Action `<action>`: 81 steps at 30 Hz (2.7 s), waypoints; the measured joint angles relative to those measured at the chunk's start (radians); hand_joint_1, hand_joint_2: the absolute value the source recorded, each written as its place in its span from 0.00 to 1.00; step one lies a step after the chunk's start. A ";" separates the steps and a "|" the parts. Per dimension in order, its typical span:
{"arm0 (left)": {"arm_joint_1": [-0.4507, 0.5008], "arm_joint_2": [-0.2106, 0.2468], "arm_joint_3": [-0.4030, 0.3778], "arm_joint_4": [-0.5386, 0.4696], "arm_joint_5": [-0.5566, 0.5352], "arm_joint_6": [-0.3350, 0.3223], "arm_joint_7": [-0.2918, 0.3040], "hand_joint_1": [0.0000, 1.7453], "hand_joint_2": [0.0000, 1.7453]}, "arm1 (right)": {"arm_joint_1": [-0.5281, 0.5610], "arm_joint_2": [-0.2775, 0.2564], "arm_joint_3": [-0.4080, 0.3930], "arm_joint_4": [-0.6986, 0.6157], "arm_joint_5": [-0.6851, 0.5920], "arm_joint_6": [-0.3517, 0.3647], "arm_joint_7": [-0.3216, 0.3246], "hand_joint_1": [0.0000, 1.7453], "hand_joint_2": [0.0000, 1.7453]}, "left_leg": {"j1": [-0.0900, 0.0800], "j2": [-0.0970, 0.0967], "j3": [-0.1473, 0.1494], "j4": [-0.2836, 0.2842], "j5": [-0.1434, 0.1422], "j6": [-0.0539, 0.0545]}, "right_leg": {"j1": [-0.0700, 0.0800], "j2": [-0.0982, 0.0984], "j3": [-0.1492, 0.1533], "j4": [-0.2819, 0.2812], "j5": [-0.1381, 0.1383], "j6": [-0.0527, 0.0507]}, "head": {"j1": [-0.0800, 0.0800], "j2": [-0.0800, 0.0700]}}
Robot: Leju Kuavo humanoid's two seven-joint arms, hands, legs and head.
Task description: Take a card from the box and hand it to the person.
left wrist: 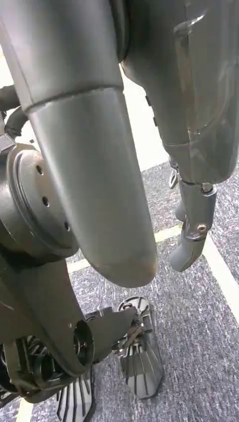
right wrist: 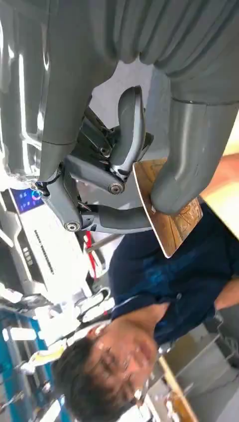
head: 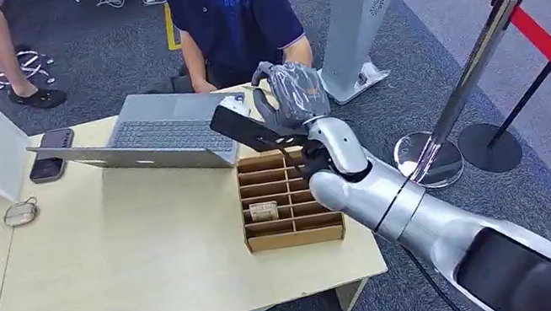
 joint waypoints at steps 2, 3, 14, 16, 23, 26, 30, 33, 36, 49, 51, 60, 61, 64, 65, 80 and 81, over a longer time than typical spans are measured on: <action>-0.002 -0.002 -0.001 0.000 -0.003 -0.001 0.003 0.00 0.00 | -0.008 0.009 0.001 0.045 -0.013 0.001 -0.005 0.92 1.00 | 0.000 0.000 0.000 0.000 0.000 0.000 | 0.000 0.000 0.000 0.000 0.000 0.000 | 0.000 0.000; -0.004 -0.003 -0.002 0.000 -0.003 -0.001 0.003 0.00 0.00 | -0.012 0.014 0.001 0.064 -0.020 0.002 -0.008 0.92 1.00 | 0.000 0.000 0.000 0.000 0.000 0.000 | 0.000 0.000 0.000 0.000 0.000 0.000 | 0.000 0.000; -0.017 -0.010 -0.006 0.000 -0.007 -0.011 0.010 0.00 0.00 | -0.024 0.053 0.000 0.247 -0.117 0.005 -0.063 0.93 1.00 | 0.000 0.000 0.000 0.000 0.000 0.000 | 0.000 0.000 0.000 0.000 0.000 0.000 | 0.000 0.000; -0.019 -0.012 -0.006 0.000 -0.008 -0.011 0.012 0.00 0.00 | -0.024 0.056 0.000 0.274 -0.119 0.002 -0.063 0.93 1.00 | 0.000 0.000 0.000 0.000 0.000 0.000 | 0.000 0.000 0.000 0.000 0.000 0.000 | 0.000 0.000; -0.023 -0.016 -0.013 0.000 -0.013 -0.011 0.013 0.00 0.00 | -0.025 0.068 0.000 0.343 -0.121 0.000 -0.063 0.93 1.00 | 0.000 0.000 0.000 0.000 0.000 0.000 | 0.000 0.000 0.000 0.000 0.000 0.000 | 0.000 0.000; -0.024 -0.016 -0.018 0.000 -0.013 -0.011 0.013 0.00 0.00 | -0.025 0.069 0.000 0.355 -0.121 -0.005 -0.068 0.93 1.00 | 0.000 0.000 0.000 0.000 0.000 0.000 | 0.000 0.000 0.000 0.000 0.000 0.000 | 0.000 0.000; -0.024 -0.017 -0.023 0.000 -0.013 -0.011 0.013 0.00 0.00 | -0.025 0.071 0.000 0.373 -0.124 -0.010 -0.071 0.55 1.00 | 0.000 0.000 0.000 0.000 0.000 0.000 | 0.000 0.000 0.000 0.000 0.000 0.000 | 0.000 0.000; -0.024 -0.018 -0.024 0.000 -0.013 -0.012 0.013 0.00 0.00 | -0.025 0.075 0.001 0.383 -0.127 -0.016 -0.076 0.00 1.00 | 0.000 0.000 0.000 0.000 0.000 0.000 | 0.000 0.000 0.000 0.000 0.000 0.000 | 0.000 0.000; -0.025 -0.019 -0.024 0.000 -0.013 -0.012 0.013 0.00 0.00 | -0.025 0.078 0.001 0.393 -0.127 -0.021 -0.077 0.00 1.00 | 0.000 0.000 0.000 0.000 0.000 0.000 | 0.000 0.000 0.000 0.000 0.000 0.000 | 0.000 0.000; -0.029 -0.022 -0.028 0.000 -0.016 -0.014 0.018 0.00 0.00 | -0.025 0.080 0.001 0.421 -0.118 -0.029 -0.076 0.00 1.00 | 0.000 0.000 0.000 0.000 0.000 0.000 | 0.000 0.000 0.000 0.000 0.000 0.000 | 0.000 0.000; -0.029 -0.022 -0.028 0.000 -0.016 -0.014 0.018 0.00 0.00 | -0.025 0.080 0.001 0.423 -0.120 -0.034 -0.077 0.00 1.00 | 0.000 0.000 0.000 0.000 0.000 0.000 | 0.000 0.000 0.000 0.000 0.000 0.000 | 0.000 0.000; -0.029 -0.022 -0.029 0.000 -0.014 -0.014 0.012 0.00 0.00 | -0.025 0.086 0.001 0.428 -0.128 -0.048 -0.092 0.00 1.00 | 0.000 0.000 0.000 0.000 0.000 0.000 | 0.000 0.001 0.000 0.000 0.000 0.000 | 0.000 0.000; -0.029 -0.022 -0.029 0.000 -0.014 -0.014 0.012 0.00 0.00 | -0.025 0.086 0.001 0.428 -0.130 -0.052 -0.096 0.00 1.00 | 0.000 0.000 0.000 0.000 0.000 0.000 | 0.000 0.000 0.000 0.000 0.000 0.000 | 0.000 0.000; -0.029 -0.022 -0.029 0.000 -0.013 -0.014 0.010 0.00 0.00 | -0.025 0.086 0.001 0.428 -0.140 -0.066 -0.111 0.00 1.00 | 0.000 0.000 0.000 0.000 0.000 0.000 | 0.000 0.000 0.000 0.000 0.000 0.000 | 0.000 0.000; -0.029 -0.022 -0.029 0.000 -0.013 -0.013 0.010 0.00 0.00 | -0.025 0.086 0.001 0.428 -0.144 -0.075 -0.120 0.00 1.00 | 0.000 0.000 0.000 0.000 0.000 0.000 | 0.000 0.000 0.000 0.000 0.000 0.000 | 0.000 0.000; -0.010 -0.016 -0.029 0.000 0.018 -0.006 -0.018 0.00 0.00 | -0.017 0.050 -0.029 0.241 -0.146 -0.179 -0.104 0.00 1.00 | 0.000 0.001 0.000 0.000 0.000 0.000 | 0.000 0.001 0.000 0.000 0.000 0.000 | 0.000 0.000; -0.008 -0.014 -0.029 0.000 0.019 -0.005 -0.019 0.00 0.00 | -0.015 0.040 -0.034 0.208 -0.142 -0.170 -0.089 0.00 1.00 | 0.000 0.001 0.000 0.000 0.000 0.000 | 0.000 0.001 0.000 0.000 0.000 0.000 | 0.000 0.000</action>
